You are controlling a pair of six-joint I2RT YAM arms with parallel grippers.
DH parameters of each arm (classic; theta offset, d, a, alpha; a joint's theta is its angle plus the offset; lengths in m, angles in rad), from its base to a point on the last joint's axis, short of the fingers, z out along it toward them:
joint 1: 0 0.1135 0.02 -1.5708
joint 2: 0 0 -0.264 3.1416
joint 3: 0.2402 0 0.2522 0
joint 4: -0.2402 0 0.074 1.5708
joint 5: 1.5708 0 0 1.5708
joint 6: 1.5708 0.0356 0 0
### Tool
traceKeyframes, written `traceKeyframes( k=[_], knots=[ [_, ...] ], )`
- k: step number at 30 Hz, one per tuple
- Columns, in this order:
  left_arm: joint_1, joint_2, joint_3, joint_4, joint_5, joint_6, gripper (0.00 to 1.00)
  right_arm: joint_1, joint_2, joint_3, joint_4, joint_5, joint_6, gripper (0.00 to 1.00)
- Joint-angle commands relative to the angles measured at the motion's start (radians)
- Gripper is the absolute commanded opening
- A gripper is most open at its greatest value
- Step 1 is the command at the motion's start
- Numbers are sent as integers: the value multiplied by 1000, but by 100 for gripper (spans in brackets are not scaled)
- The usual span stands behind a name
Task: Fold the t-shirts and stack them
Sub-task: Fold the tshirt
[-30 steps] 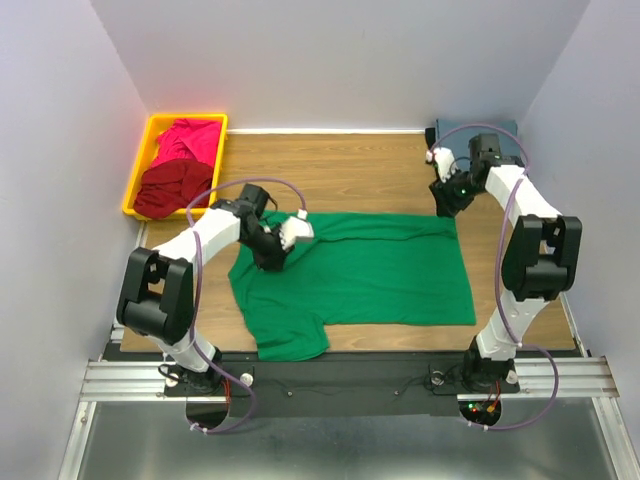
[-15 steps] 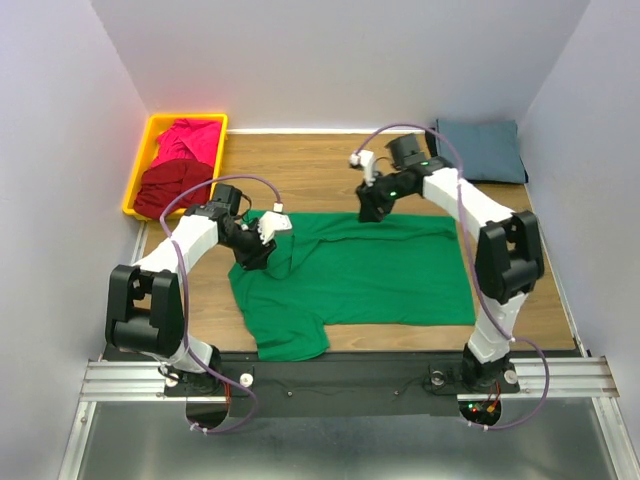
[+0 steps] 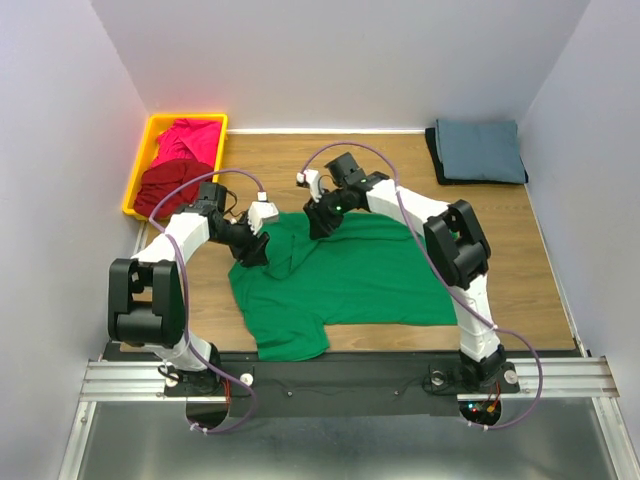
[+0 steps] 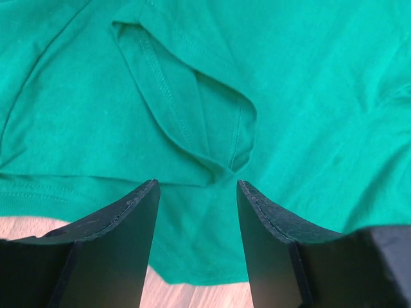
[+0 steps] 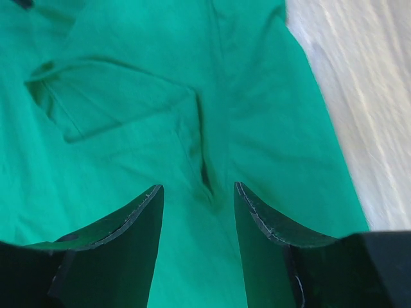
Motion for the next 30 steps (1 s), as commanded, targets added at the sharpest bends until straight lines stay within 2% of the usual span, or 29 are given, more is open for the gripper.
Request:
traceKeyframes(
  k=[1,7,10,13,14,17,18,25,30],
  knots=[
    [25,31,-2,20,80,-40,63,37,39,68,79,20,52,54],
    [69,81,26,3,103,-59,63,68,68,74,81,9,52,52],
    [69,82,15,5,86,-56,63,77,56,48,81,-8,44,44],
    [69,89,6,-9,89,-42,63,79,52,17,79,-17,44,33],
    [68,89,3,-9,85,-42,63,79,45,9,79,-20,36,23],
    [65,80,-11,-18,82,-19,63,79,18,-24,79,-25,29,9],
    [62,75,-13,-29,80,-13,63,79,7,-35,79,-26,29,7],
    [14,11,-72,-17,20,56,59,79,-120,-147,79,-45,6,6],
    [-49,-35,-121,55,-38,36,61,79,-140,-196,79,-7,-17,6]
  ],
)
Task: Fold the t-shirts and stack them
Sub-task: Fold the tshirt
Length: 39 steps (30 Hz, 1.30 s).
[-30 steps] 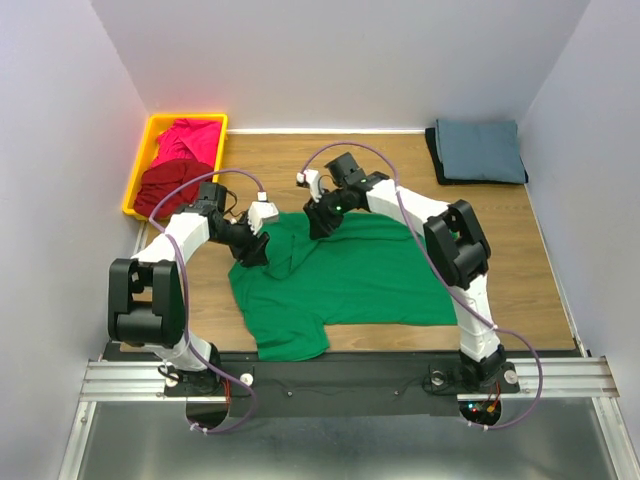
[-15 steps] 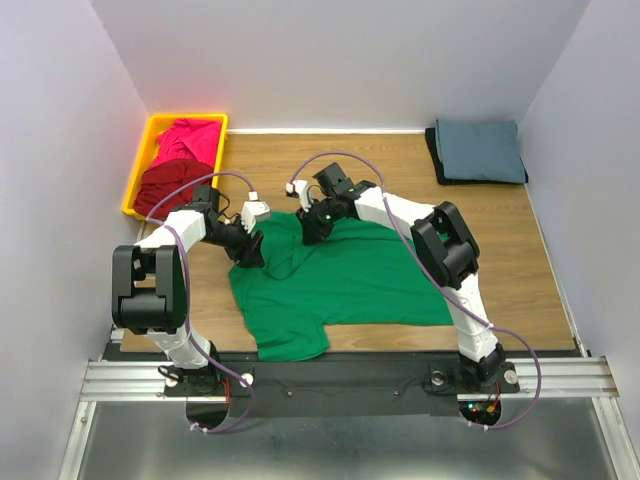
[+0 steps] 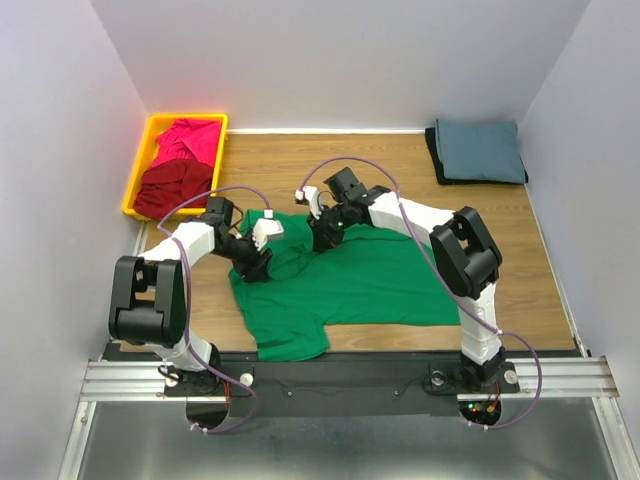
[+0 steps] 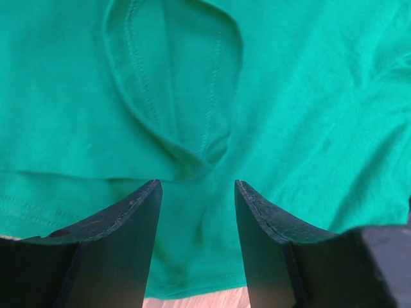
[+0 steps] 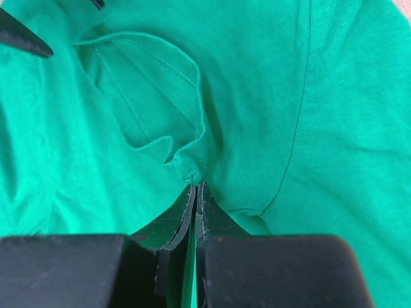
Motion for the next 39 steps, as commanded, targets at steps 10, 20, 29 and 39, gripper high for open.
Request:
traceKeyframes(
  k=[10,20,29,39],
  knots=[
    [-146,-94,-86,174,-152,-52,52,8,-46,-45,21,22,-40,2],
    [-146,-156,-47,110,-165,-57,0,8,-40,-25,21,25,-33,2],
    [-155,-226,9,-57,-149,-37,0,8,-80,-27,21,-7,-32,2],
    [-191,-254,-7,-153,-142,-55,0,8,-116,-76,14,-28,-46,2]
  ],
)
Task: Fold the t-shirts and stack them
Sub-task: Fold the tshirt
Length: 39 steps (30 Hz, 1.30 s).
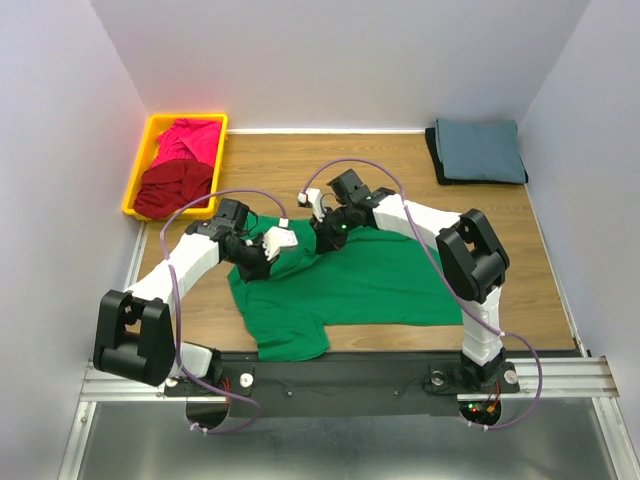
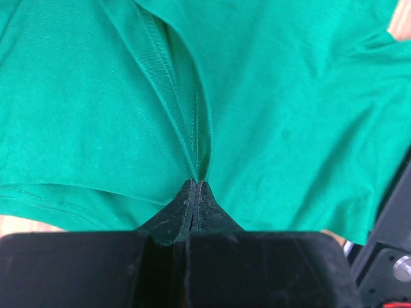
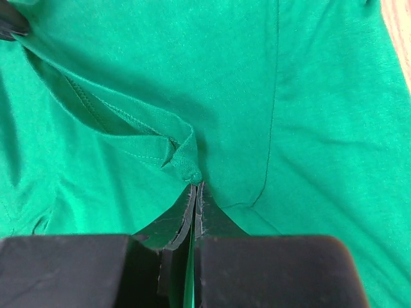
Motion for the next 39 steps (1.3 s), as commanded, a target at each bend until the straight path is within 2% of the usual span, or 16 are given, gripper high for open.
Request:
traceKeyframes(
  k=[1,7,8,10,12,14,15,17,20,25,32,39],
  knots=[
    [-17,-33,8,-69,22,-8,0,9,-59,-29,14,-35,-21,2],
    [-45,-7,-12,-54,22,-12,0,8,-45,-64,11,-44,-35,3],
    [-49,-3,-17,-52,22,-11,3,9,-46,-69,11,-41,-38,4],
    [-46,8,-14,-48,31,-17,19,9,-52,-69,0,-29,-41,10],
    [-13,8,9,-51,66,-20,36,4,-84,-67,-9,23,-32,23],
    [26,25,44,-66,100,-25,43,-31,-117,-69,-14,43,-27,36],
    [68,52,95,-86,119,-14,47,-52,-147,-72,-23,43,-23,48],
    [109,83,178,-91,123,-15,54,-122,-176,-62,-46,44,-24,57],
    [155,143,250,-25,107,-78,55,-218,-216,-46,-112,77,-53,57],
    [173,258,345,173,-24,-224,55,-373,-275,-68,-216,165,-150,49],
    [198,445,479,259,-110,-310,54,-587,-310,-147,-239,316,-386,41],
    [202,559,559,250,-133,-327,55,-637,-247,-151,-238,380,-521,39]
  ],
)
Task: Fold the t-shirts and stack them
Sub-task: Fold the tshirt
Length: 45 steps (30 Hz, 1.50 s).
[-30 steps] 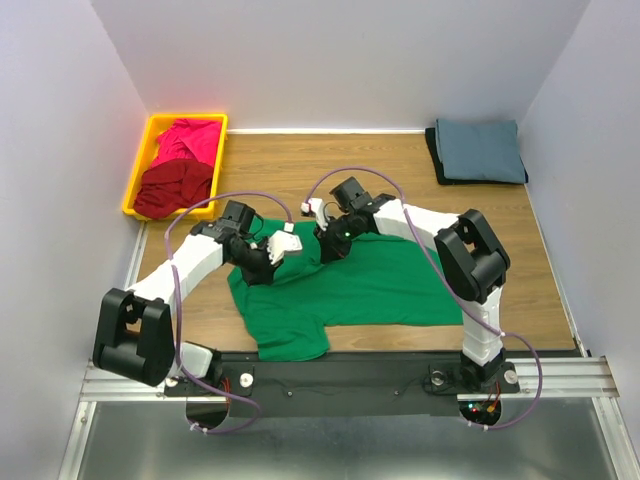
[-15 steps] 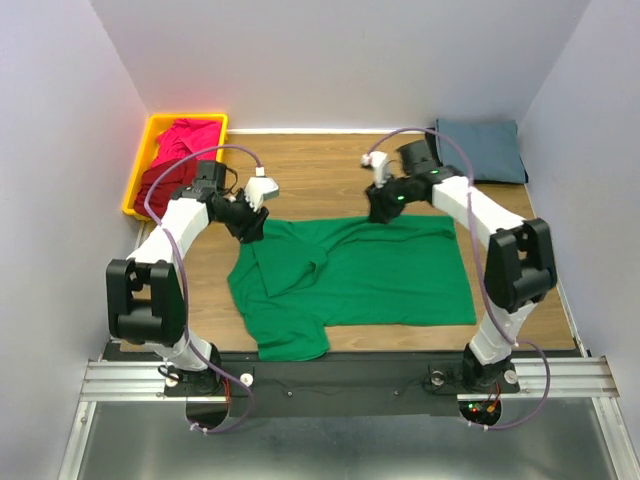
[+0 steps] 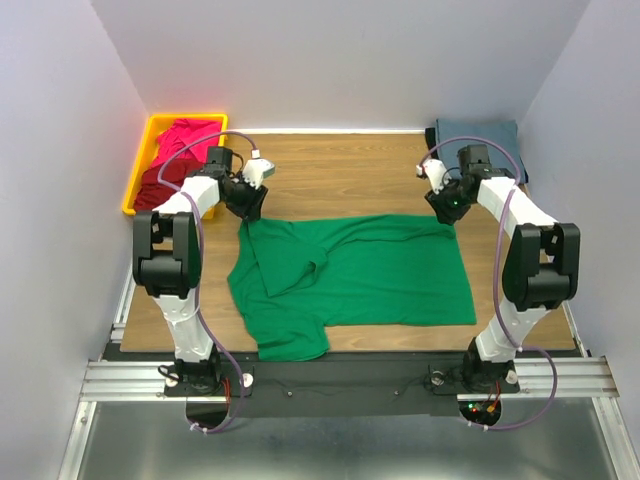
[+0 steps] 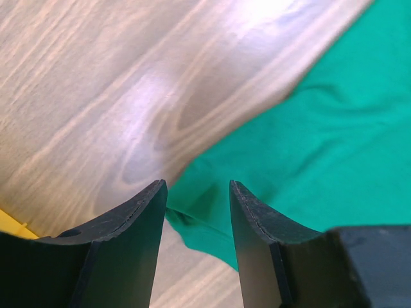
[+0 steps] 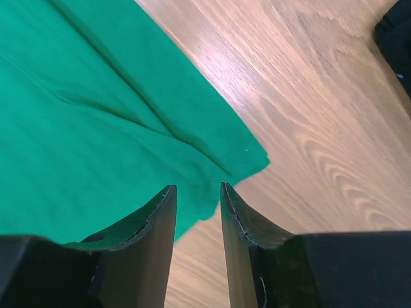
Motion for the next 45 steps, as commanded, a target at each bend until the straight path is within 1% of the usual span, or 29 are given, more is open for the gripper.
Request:
traceKeyframes(
  k=[1,3,11,18,20,21,22,23,24,25,26,27,29,33,38,39,41,42,43,44,45],
  knots=[
    [6,14,64,11,-19,-30,56,4,23,10,-7,40,-113,40],
    [6,26,70,8,-25,-29,56,4,35,14,-7,50,-122,41],
    [10,78,81,-10,-24,-33,56,4,47,-35,-12,95,-170,42],
    [17,111,92,-23,-30,-41,57,4,70,-56,-12,120,-207,36],
    [21,115,92,-26,-30,-43,56,4,72,-55,-12,123,-210,30],
    [24,115,90,-24,-28,-46,52,4,69,-55,-13,124,-211,23],
    [24,118,92,-26,-27,-49,48,4,67,-55,-13,129,-214,20],
    [30,123,98,-32,-25,-47,45,4,56,-58,-12,132,-219,14],
    [33,124,101,-36,-22,-47,41,5,49,-61,-12,136,-234,10],
    [37,128,106,-41,-16,-49,29,4,41,-64,-12,144,-240,6],
    [40,134,112,-49,-13,-49,23,4,35,-67,-12,149,-250,2],
    [47,137,124,-52,-7,-53,12,4,14,-76,-12,159,-271,1],
    [60,141,142,-59,-1,-61,0,4,-26,-105,-10,170,-312,1],
    [70,143,158,-62,1,-64,0,4,-79,-160,-6,195,-369,1],
    [70,154,162,-64,-1,-64,0,4,-94,-254,54,215,-402,1],
    [70,155,161,-64,-1,-64,0,4,-97,-265,63,212,-403,3],
    [70,160,161,-64,1,-64,0,7,-106,-296,65,202,-405,12],
    [70,161,164,-66,-2,-64,0,7,-109,-300,66,199,-403,32],
    [70,160,167,-70,1,-63,2,7,-114,-296,65,196,-397,40],
    [72,154,167,-72,7,-56,6,7,-119,-290,63,198,-388,44],
    [72,145,164,-72,13,-49,9,5,-123,-280,63,199,-376,45]
  ],
)
